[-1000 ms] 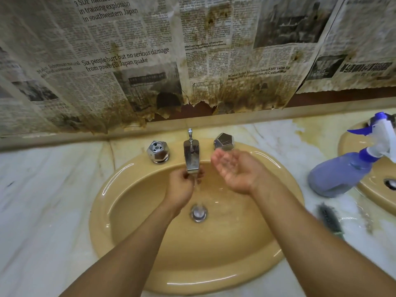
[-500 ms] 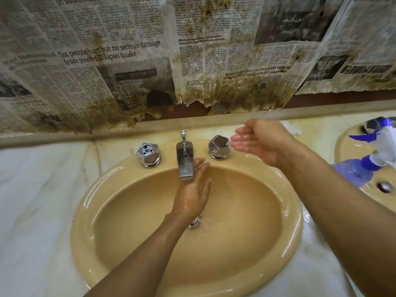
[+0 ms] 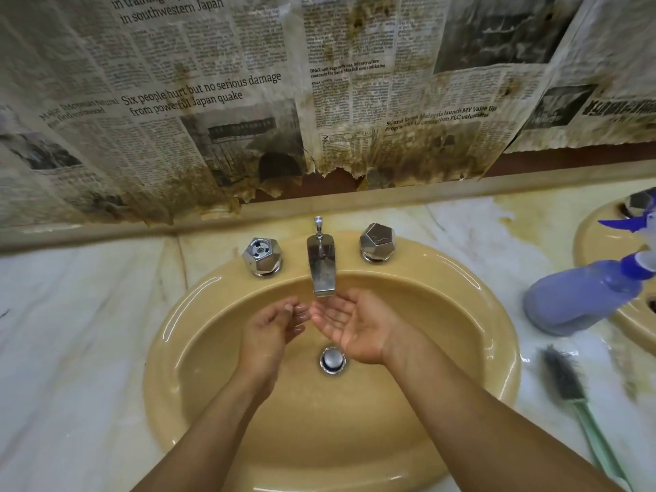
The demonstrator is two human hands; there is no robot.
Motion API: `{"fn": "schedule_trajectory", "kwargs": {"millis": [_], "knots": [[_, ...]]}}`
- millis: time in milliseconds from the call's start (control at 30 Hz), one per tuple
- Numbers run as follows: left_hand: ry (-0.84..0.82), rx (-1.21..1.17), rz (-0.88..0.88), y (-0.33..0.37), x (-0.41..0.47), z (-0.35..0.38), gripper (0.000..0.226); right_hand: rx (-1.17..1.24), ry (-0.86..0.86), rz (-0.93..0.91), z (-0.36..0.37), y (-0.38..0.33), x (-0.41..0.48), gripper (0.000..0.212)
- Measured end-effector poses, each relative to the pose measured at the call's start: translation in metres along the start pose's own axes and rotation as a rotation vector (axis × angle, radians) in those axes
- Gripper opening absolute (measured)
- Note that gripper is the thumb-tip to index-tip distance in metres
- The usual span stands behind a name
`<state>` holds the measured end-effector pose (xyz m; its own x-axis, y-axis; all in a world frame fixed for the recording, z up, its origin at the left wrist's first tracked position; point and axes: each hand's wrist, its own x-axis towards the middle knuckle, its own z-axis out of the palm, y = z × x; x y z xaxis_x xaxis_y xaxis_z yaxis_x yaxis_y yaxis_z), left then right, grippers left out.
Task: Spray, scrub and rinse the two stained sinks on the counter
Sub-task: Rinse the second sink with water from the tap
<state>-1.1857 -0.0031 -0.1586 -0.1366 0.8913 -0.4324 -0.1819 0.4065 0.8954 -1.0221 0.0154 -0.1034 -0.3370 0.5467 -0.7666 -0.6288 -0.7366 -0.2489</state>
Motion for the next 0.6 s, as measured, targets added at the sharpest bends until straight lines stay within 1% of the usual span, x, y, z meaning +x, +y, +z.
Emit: {"fn": "schedule_trajectory", "kwargs": {"millis": [67,133,200,267,333,433,533,600], "knots": [[-0.002,-0.145,-0.135,0.008,0.0,0.003,0.025,-0.005,0.015,-0.009,-0.005,-0.011,-0.014,0.027],[-0.028,-0.292,-0.303,0.017,-0.004,0.011,0.025,-0.055,0.037,-0.055,-0.007,-0.033,-0.03,0.033],[-0.061,-0.418,-0.46,0.027,-0.008,0.02,0.026,-0.122,0.065,-0.168,-0.002,-0.063,-0.045,0.032],[-0.106,-0.503,-0.563,0.036,-0.013,0.03,0.027,-0.214,0.083,-0.311,0.01,-0.094,-0.056,0.033],[-0.143,-0.536,-0.601,0.044,-0.017,0.039,0.032,-0.395,0.126,-0.405,0.026,-0.117,-0.06,0.034],[-0.18,-0.545,-0.626,0.051,-0.02,0.048,0.044,-0.647,0.234,-0.457,0.039,-0.132,-0.06,0.033],[-0.192,-0.542,-0.641,0.055,-0.019,0.051,0.05,-0.675,0.287,-0.465,0.032,-0.123,-0.063,0.036],[-0.188,-0.516,-0.613,0.057,-0.017,0.047,0.046,-0.581,0.28,-0.412,0.021,-0.102,-0.06,0.036]]}}
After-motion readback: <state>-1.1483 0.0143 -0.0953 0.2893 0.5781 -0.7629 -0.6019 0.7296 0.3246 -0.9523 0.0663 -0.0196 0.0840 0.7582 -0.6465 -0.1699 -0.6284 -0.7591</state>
